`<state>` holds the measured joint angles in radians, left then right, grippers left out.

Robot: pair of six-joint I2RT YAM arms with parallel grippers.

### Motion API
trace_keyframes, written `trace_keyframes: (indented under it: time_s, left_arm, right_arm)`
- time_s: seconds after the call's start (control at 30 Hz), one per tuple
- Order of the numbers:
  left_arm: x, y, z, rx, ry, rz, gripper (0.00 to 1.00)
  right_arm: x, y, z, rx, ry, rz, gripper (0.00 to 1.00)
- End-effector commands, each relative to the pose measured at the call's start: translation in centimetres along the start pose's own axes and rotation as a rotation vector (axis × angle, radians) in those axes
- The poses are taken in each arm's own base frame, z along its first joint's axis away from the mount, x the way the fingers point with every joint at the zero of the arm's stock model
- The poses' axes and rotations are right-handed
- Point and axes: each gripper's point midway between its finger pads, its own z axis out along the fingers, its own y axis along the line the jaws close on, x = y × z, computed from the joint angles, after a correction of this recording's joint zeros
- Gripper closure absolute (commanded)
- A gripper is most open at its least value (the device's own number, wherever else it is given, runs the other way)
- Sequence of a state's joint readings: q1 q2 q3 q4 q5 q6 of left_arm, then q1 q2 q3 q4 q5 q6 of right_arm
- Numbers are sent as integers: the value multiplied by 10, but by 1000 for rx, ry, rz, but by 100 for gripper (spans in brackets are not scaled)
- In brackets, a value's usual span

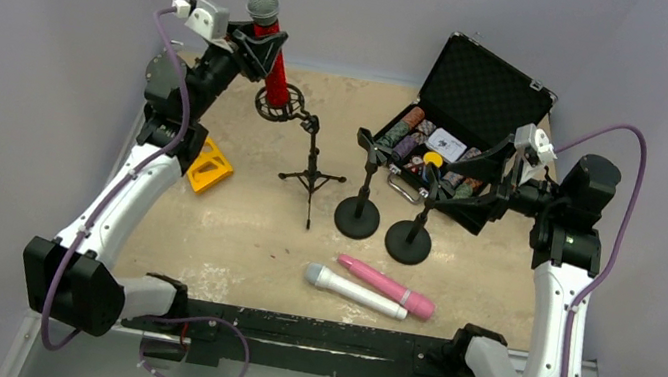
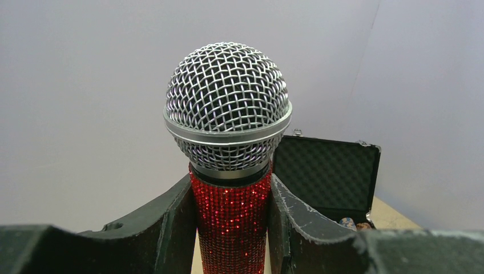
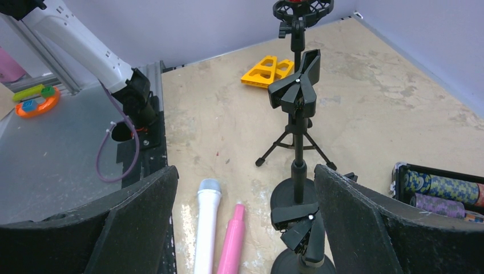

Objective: Attach the microphones to the stand

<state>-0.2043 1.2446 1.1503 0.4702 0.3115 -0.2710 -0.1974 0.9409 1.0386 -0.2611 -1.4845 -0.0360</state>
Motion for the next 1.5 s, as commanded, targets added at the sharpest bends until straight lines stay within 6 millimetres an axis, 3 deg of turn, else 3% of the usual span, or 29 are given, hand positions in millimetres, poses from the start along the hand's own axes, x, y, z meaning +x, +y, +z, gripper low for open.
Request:
trace_keyframes:
  time_s: [0.0, 0.43, 0.7, 1.03, 1.13, 1.3, 1.47]
  left_arm:
    - [48, 7, -12, 6, 121, 62, 100]
    - [60, -1, -18, -46, 214, -213, 100]
    - [80, 7, -25, -60, 261, 19, 100]
    - [90, 4, -22, -55, 319, -8, 100]
    - [88, 10, -24, -107, 363, -21, 100]
    - [70, -10, -16, -34, 344, -119, 100]
    - [57, -13, -14, -30, 318, -124, 100]
  right_arm:
    - [-6, 6, -1, -17, -5, -39, 7]
    - [-8, 7, -1, -19, -5, -39, 6]
    - [-8, 8, -1, -20, -5, -39, 6]
    - [-18, 13, -2, -42, -3, -72, 7]
    - [-26, 13, -2, -38, 3, -97, 6]
    - [-40, 13, 1, -19, 30, -148, 6]
    - [-45, 19, 8, -31, 57, -171, 6]
